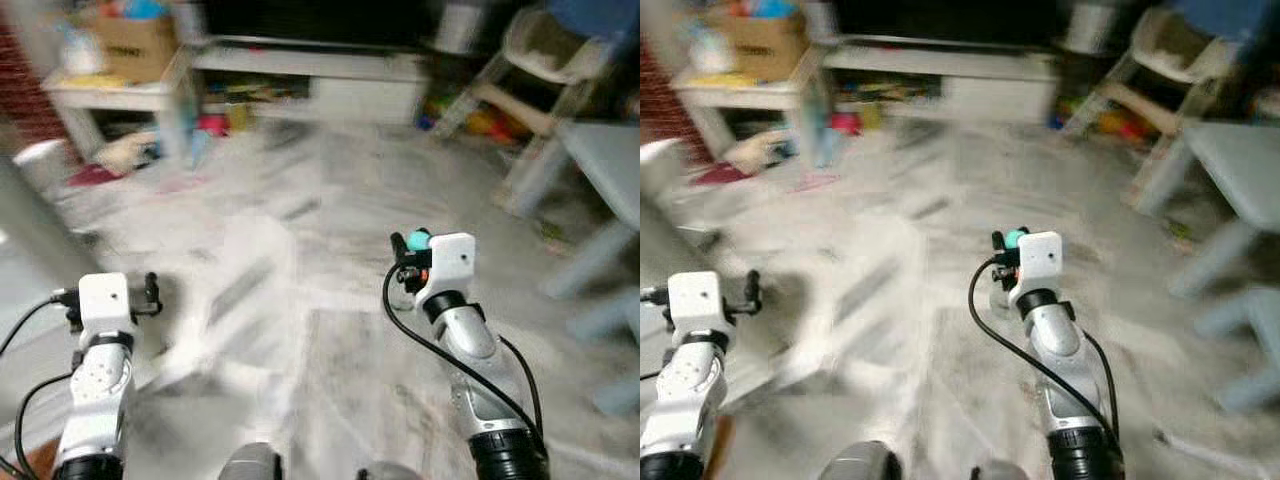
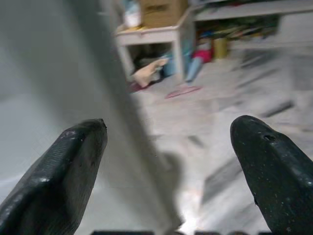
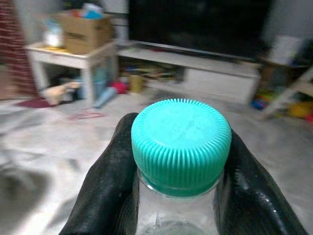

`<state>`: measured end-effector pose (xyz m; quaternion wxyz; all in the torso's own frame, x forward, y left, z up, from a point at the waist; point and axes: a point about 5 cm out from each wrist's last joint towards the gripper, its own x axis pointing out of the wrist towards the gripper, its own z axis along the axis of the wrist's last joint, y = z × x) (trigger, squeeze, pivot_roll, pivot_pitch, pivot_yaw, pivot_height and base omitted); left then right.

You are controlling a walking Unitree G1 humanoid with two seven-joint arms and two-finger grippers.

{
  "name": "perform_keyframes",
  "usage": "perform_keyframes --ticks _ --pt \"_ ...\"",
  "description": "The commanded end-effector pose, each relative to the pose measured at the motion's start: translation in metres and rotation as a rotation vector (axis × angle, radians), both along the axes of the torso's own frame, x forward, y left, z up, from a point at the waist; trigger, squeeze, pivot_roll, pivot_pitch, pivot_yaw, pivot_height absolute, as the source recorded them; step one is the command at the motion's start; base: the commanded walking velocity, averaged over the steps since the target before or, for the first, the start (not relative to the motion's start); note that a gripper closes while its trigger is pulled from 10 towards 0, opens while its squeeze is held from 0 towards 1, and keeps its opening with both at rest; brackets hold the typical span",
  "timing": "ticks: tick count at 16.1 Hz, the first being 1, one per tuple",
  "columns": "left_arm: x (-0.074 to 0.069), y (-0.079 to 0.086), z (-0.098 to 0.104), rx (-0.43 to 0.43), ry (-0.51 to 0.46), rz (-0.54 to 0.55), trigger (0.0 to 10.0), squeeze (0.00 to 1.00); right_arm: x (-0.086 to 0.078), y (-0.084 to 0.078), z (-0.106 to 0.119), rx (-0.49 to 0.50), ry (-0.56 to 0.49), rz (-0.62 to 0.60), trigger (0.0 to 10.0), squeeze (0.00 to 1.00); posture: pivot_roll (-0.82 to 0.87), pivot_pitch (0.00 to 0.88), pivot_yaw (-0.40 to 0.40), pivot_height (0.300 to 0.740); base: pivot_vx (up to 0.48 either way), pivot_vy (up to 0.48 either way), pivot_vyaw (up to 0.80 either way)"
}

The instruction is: Restocking fridge

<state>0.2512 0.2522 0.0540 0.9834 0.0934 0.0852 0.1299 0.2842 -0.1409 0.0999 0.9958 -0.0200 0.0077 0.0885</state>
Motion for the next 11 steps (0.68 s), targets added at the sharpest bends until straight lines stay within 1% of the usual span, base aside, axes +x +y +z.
perform_keyframes --ticks 1,2,4,5,6,7,8,9,10,11 --pt "-0.003 -0.007 -0.004 -0.004 0.021 -0.062 10.0 0.0 -0.002 -0.006 0.004 -0.01 -0.023 -0.018 10.0 0.0 -0.04 0.02 0.004 0.74 0.0 0.0 0.79" --pt "-0.005 -0.008 -0.005 0.004 0.024 -0.078 10.0 0.0 -0.003 -0.007 0.002 -0.012 -0.021 -0.018 10.0 0.0 -0.04 0.022 0.003 0.74 0.0 0.0 0.79" --pt "-0.011 -0.008 -0.004 0.0 0.015 -0.09 10.0 0.0 -0.009 -0.015 -0.004 -0.013 0.0 -0.052 10.0 0.0 -0.03 0.028 -0.004 0.74 0.0 0.0 0.79" --pt "-0.014 -0.012 -0.003 -0.015 0.002 -0.082 10.0 0.0 -0.015 -0.019 -0.01 -0.013 0.021 -0.063 10.0 0.0 -0.02 0.031 -0.011 0.74 0.0 0.0 0.79" --pt "-0.015 -0.013 -0.003 -0.018 -0.001 -0.082 10.0 0.0 -0.016 -0.019 -0.011 -0.014 0.026 -0.062 10.0 0.0 -0.02 0.031 -0.011 0.74 0.0 0.0 0.79" --pt "-0.019 -0.019 -0.006 -0.024 0.006 -0.098 10.0 0.0 -0.02 -0.018 -0.015 -0.012 0.037 -0.057 10.0 0.0 -0.02 0.037 -0.012 0.74 0.0 0.0 0.79" --pt "-0.023 -0.023 -0.01 -0.032 0.02 -0.112 10.0 0.0 -0.021 -0.016 -0.016 -0.014 0.041 -0.052 10.0 0.0 -0.02 0.042 -0.01 0.74 0.0 0.0 0.79" --pt "-0.026 -0.024 -0.012 -0.043 0.036 -0.115 10.0 0.0 -0.02 -0.018 -0.018 -0.014 0.049 -0.067 10.0 0.0 -0.02 0.043 -0.01 0.74 0.0 0.0 0.78" --pt "-0.026 -0.024 -0.012 -0.048 0.035 -0.116 10.0 0.0 -0.019 -0.022 -0.018 0.014 0.056 -0.093 10.0 0.0 -0.02 0.044 -0.013 0.74 0.0 0.0 0.0" --pt "-0.024 -0.024 -0.012 -0.055 0.038 -0.115 10.0 0.0 -0.018 -0.026 -0.018 0.002 0.056 -0.107 10.0 0.0 -0.02 0.046 -0.012 0.74 0.0 0.48 0.0"
